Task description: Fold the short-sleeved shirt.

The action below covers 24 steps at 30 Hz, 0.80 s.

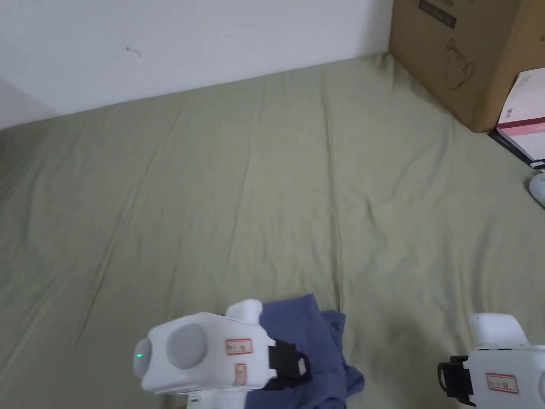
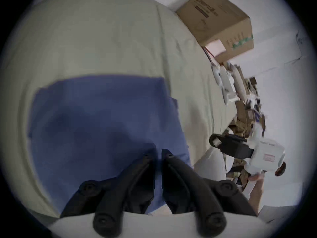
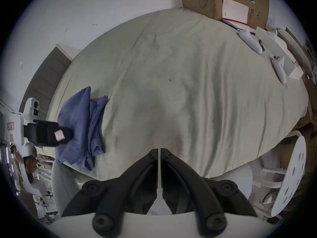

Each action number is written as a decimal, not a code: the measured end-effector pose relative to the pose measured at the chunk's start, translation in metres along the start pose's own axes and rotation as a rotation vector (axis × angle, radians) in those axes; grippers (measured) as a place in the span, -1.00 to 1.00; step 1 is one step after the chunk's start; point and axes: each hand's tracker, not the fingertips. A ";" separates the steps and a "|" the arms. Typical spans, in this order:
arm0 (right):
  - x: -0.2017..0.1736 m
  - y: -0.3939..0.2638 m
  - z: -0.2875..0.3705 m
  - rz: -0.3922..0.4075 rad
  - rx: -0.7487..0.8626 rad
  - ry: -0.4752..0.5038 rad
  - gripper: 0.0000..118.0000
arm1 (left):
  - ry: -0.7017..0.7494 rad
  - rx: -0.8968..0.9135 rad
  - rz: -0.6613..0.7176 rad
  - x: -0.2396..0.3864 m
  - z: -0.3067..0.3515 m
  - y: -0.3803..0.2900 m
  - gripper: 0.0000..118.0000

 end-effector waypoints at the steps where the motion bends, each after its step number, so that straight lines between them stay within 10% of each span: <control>1: 0.001 0.000 0.000 -0.001 0.000 0.004 -0.94 | 0.031 -0.014 -0.028 0.007 -0.010 -0.001 -0.88; 15: 0.027 -0.008 0.006 -0.045 0.003 -0.014 -0.95 | -0.005 -0.173 -0.162 0.066 -0.073 -0.018 -0.92; 24: 0.011 0.006 0.021 0.044 0.070 0.022 -0.95 | -0.041 0.113 -0.139 0.034 0.042 -0.009 -0.93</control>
